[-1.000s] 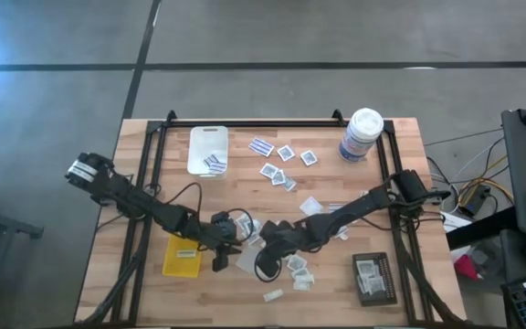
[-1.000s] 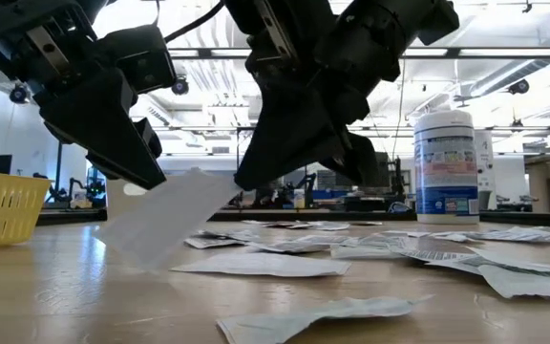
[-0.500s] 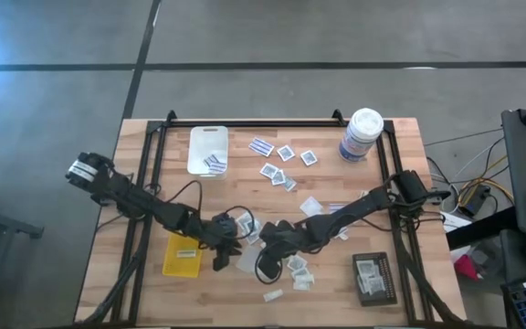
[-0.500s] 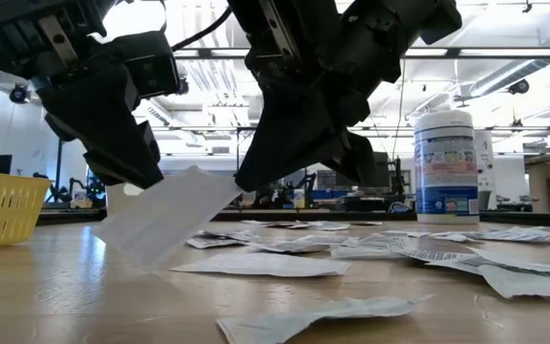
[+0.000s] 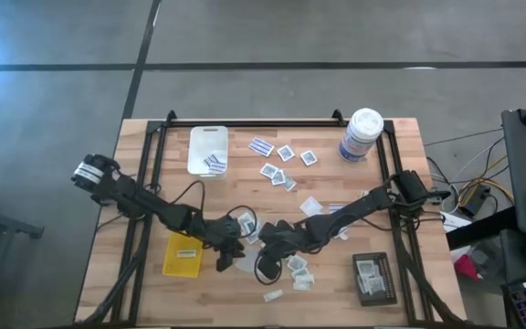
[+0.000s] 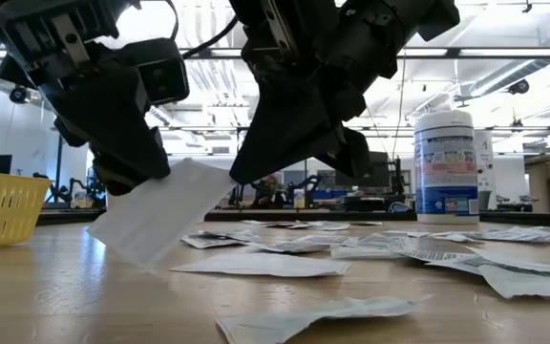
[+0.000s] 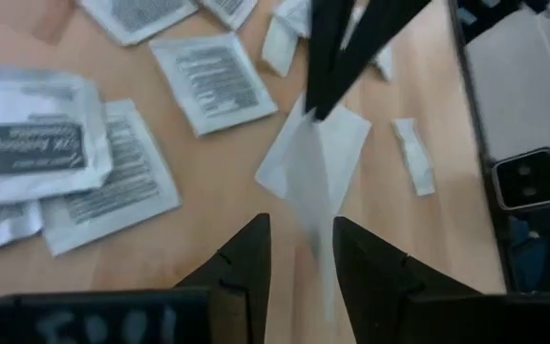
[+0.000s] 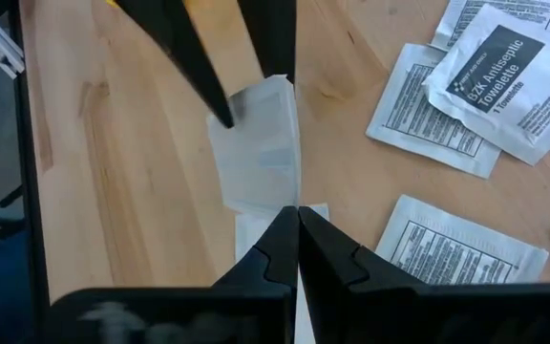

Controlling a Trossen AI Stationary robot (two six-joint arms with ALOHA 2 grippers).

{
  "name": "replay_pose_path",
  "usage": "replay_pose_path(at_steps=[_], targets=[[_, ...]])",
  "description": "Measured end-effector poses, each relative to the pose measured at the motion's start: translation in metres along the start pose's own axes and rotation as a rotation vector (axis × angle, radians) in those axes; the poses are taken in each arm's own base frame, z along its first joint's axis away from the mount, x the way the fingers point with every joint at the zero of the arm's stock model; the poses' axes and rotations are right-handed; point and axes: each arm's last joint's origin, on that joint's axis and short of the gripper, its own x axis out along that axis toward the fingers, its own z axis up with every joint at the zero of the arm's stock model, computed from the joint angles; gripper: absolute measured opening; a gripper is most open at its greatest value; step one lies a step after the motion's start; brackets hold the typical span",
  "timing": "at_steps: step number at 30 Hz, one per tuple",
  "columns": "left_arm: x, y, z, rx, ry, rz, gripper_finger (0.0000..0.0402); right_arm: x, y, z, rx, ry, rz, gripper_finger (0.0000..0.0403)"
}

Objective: Pick & Place First Aid Supplies
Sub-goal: Put the blue bandage into the white bin

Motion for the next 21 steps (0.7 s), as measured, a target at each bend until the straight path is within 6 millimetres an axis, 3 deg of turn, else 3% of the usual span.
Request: replay_pose_path(at_steps=[11,21], targets=[[0.0096,0.0003,-0.0028,0.044,0.015,-0.063,0.0101,0.0000,-0.0003,0.0002,-0.005,-0.008,-0.008,0.0008],[0.0095,-0.0006,-0.0017,0.064,0.003,-0.072,0.0009,0.0000,-0.0003,0.0001,-0.033,-0.007,-0.008,0.0008]])
